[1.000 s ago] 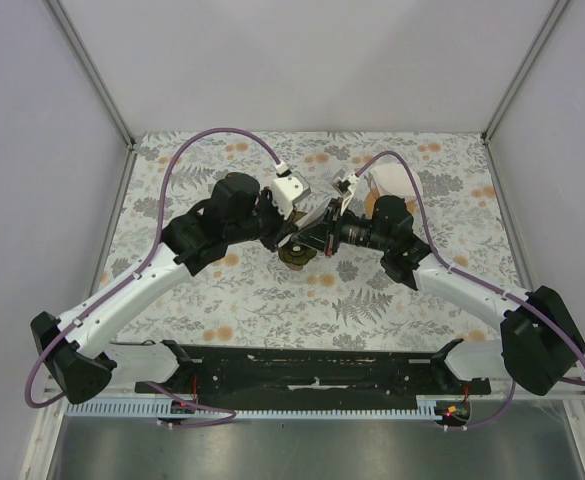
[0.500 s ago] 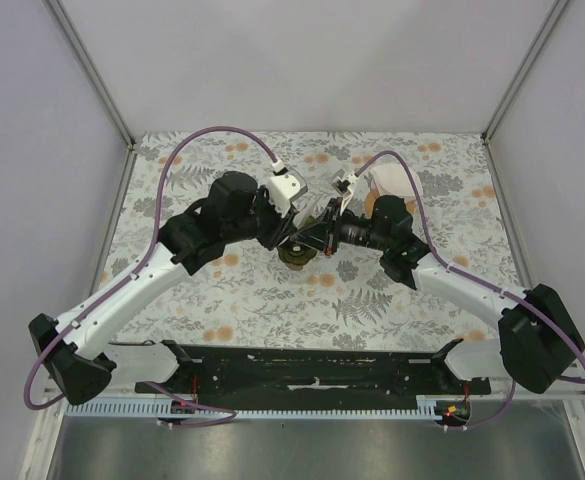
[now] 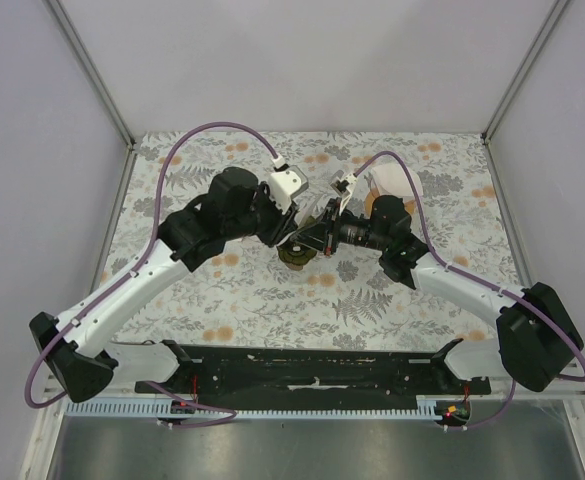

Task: Place the coffee filter in the dripper
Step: Place the coffee filter in the coffee dripper.

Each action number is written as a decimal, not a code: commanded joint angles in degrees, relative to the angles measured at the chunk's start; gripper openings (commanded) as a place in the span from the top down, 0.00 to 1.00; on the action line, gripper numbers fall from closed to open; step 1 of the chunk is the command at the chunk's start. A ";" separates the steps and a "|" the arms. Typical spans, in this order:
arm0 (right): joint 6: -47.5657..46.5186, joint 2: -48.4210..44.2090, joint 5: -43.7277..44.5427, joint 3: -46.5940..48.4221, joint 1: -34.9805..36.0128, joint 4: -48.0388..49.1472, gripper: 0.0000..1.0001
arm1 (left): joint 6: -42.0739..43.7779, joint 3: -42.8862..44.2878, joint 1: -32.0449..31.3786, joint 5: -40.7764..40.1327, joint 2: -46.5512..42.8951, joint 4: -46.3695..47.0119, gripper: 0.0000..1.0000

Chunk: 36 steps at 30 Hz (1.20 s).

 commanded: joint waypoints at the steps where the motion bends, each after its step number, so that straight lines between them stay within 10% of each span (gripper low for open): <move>1: -0.66 -0.04 0.21 1.06 -0.06 1.55 1.00 | -0.51 2.58 -0.11 -1.46 1.02 1.09 0.62; 20: -1.45 -0.66 0.83 0.89 0.12 0.15 1.00 | 1.50 2.58 -0.46 -7.35 1.99 -0.23 0.94; 36: -2.15 -0.75 0.83 2.56 0.47 -2.93 1.00 | 3.26 1.35 -1.69 -8.41 3.75 -0.41 0.71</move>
